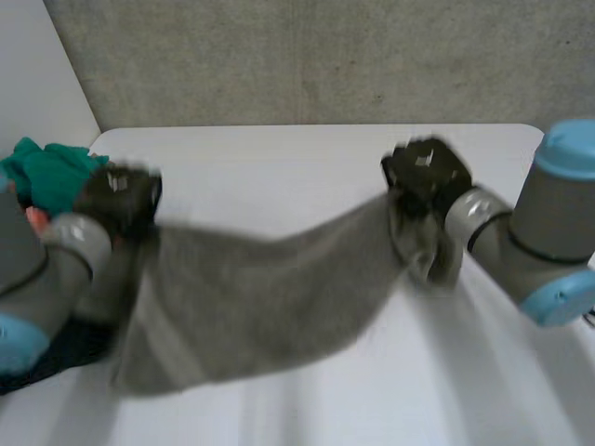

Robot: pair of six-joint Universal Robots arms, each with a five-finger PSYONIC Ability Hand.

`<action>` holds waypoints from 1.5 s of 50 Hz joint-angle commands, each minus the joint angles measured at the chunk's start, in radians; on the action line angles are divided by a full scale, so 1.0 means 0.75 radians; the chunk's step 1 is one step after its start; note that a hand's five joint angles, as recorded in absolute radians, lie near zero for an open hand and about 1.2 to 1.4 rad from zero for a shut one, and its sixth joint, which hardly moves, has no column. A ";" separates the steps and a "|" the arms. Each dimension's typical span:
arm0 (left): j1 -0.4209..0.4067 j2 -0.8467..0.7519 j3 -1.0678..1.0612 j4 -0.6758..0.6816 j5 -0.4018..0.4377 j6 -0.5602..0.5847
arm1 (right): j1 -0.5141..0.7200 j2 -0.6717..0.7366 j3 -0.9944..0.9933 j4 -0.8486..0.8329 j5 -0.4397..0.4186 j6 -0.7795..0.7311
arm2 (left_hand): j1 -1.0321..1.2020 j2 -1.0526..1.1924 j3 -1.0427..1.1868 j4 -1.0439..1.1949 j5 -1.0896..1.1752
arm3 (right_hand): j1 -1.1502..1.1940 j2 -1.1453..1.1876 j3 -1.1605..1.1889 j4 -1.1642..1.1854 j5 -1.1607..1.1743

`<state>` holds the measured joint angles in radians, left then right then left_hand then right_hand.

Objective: Fold the laundry.

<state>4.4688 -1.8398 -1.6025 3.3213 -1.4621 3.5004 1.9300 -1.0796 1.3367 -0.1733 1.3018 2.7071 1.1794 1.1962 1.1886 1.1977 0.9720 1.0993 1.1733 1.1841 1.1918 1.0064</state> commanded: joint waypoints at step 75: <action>0.000 -0.273 -0.111 -0.252 0.303 -0.145 | -0.225 -0.021 0.124 0.319 -0.046 -0.153 | -0.599 -0.621 -0.611 -0.623 -0.555 | -1.233 -1.332 -1.346 -1.356 -1.342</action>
<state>4.4997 -2.0153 -1.7018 3.1281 -1.2282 3.3890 1.7716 -1.0924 1.4118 0.0979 1.2589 2.5870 0.6247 0.6231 0.6231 0.6272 0.4519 0.2220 0.2100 0.2066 0.2097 0.0463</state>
